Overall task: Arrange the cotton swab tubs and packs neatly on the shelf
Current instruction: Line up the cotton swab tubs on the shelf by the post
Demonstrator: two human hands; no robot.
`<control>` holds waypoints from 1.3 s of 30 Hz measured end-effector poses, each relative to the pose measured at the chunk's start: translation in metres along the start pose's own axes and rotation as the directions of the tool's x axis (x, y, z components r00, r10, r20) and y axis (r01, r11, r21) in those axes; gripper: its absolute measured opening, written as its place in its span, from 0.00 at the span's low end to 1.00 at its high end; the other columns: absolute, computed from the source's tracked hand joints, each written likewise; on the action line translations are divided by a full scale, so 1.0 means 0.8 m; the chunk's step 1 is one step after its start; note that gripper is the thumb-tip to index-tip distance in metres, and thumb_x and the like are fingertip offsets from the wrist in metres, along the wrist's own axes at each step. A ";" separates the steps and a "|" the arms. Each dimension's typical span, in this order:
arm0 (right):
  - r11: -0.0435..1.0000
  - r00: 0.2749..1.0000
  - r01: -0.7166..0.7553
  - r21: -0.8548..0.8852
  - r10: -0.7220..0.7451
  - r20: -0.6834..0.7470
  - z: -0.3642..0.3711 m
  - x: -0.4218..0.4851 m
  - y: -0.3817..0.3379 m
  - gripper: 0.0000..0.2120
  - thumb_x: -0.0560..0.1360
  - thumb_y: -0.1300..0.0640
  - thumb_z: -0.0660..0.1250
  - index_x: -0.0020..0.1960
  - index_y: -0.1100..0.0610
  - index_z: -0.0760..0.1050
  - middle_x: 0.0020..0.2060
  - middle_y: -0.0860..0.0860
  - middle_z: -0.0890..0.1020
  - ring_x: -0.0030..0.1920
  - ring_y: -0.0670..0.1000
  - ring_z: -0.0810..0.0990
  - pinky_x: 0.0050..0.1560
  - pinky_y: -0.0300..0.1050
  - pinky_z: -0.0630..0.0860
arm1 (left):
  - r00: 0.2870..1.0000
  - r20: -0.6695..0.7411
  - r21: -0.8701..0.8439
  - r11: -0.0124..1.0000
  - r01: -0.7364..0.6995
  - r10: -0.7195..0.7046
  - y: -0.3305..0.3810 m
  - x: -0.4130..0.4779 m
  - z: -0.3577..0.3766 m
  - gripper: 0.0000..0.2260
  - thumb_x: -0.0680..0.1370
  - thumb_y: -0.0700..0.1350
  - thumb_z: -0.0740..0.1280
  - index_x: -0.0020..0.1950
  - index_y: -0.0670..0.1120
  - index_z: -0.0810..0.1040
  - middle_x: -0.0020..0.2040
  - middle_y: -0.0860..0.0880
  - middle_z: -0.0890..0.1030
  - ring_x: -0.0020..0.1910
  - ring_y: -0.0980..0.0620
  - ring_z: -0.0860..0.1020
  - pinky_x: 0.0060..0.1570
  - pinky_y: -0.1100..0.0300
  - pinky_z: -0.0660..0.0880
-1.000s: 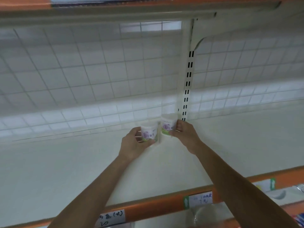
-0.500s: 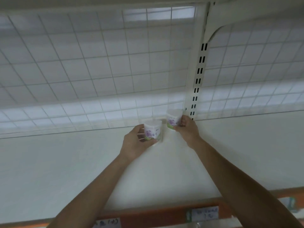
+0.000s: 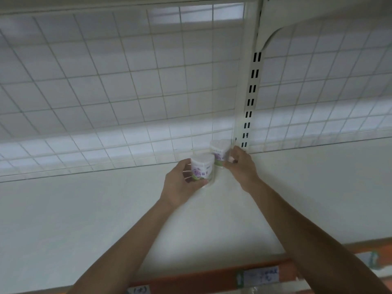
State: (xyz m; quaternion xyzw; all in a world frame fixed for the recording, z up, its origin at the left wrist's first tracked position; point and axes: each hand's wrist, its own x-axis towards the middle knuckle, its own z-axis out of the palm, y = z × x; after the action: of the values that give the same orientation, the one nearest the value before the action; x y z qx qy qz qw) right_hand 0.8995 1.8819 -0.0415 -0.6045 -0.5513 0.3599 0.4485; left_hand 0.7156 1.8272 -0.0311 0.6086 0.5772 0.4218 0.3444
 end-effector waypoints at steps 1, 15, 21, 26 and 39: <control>1.000 1.000 0.002 0.001 -0.002 -0.025 -0.003 -0.004 -0.002 0.14 0.69 0.58 0.73 0.51 0.57 0.72 0.53 0.48 0.78 0.54 0.51 0.77 0.52 0.46 0.74 | 1.000 0.000 -0.013 1.000 -0.004 0.004 0.002 0.001 0.003 0.25 0.66 0.41 0.78 0.58 0.52 0.72 0.45 0.61 0.78 0.41 0.66 0.78 0.38 0.76 0.73; 0.995 0.999 0.041 0.093 -0.038 -0.036 -0.033 -0.039 -0.010 0.19 0.70 0.66 0.68 0.61 0.55 0.76 0.55 0.48 0.81 0.58 0.46 0.78 0.64 0.47 0.73 | 0.998 -0.012 -0.013 0.998 -0.056 0.056 0.017 0.012 0.067 0.24 0.67 0.43 0.77 0.59 0.48 0.73 0.48 0.55 0.79 0.45 0.61 0.79 0.41 0.77 0.72; 0.991 0.996 0.091 0.101 -0.091 -0.001 -0.031 -0.039 -0.012 0.19 0.70 0.68 0.65 0.57 0.53 0.79 0.49 0.45 0.83 0.52 0.43 0.80 0.60 0.44 0.75 | 0.996 -0.063 0.040 0.997 -0.062 0.065 0.011 0.020 0.080 0.26 0.66 0.47 0.78 0.60 0.47 0.73 0.51 0.53 0.80 0.48 0.56 0.80 0.44 0.73 0.74; 0.986 0.995 0.097 0.134 -0.098 0.004 -0.032 -0.036 -0.010 0.17 0.70 0.67 0.67 0.55 0.52 0.79 0.48 0.44 0.83 0.51 0.42 0.80 0.59 0.42 0.75 | 0.994 -0.083 0.078 0.995 -0.070 0.077 0.008 0.027 0.088 0.27 0.66 0.46 0.78 0.61 0.46 0.72 0.52 0.51 0.81 0.49 0.53 0.80 0.52 0.58 0.77; 0.984 0.996 0.087 0.153 -0.090 0.014 -0.039 -0.032 -0.010 0.16 0.69 0.67 0.67 0.53 0.53 0.79 0.48 0.47 0.83 0.51 0.45 0.81 0.57 0.45 0.76 | 0.988 -0.103 0.114 0.988 -0.100 0.112 0.005 0.028 0.097 0.28 0.66 0.48 0.77 0.62 0.46 0.71 0.53 0.50 0.80 0.48 0.53 0.80 0.52 0.53 0.77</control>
State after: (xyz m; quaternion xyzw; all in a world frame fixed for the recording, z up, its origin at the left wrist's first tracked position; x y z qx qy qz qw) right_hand 0.9224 1.8517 -0.0252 -0.5397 -0.5533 0.3868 0.5030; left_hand 0.7872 1.8542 -0.0562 0.6323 0.5840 0.4400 0.2561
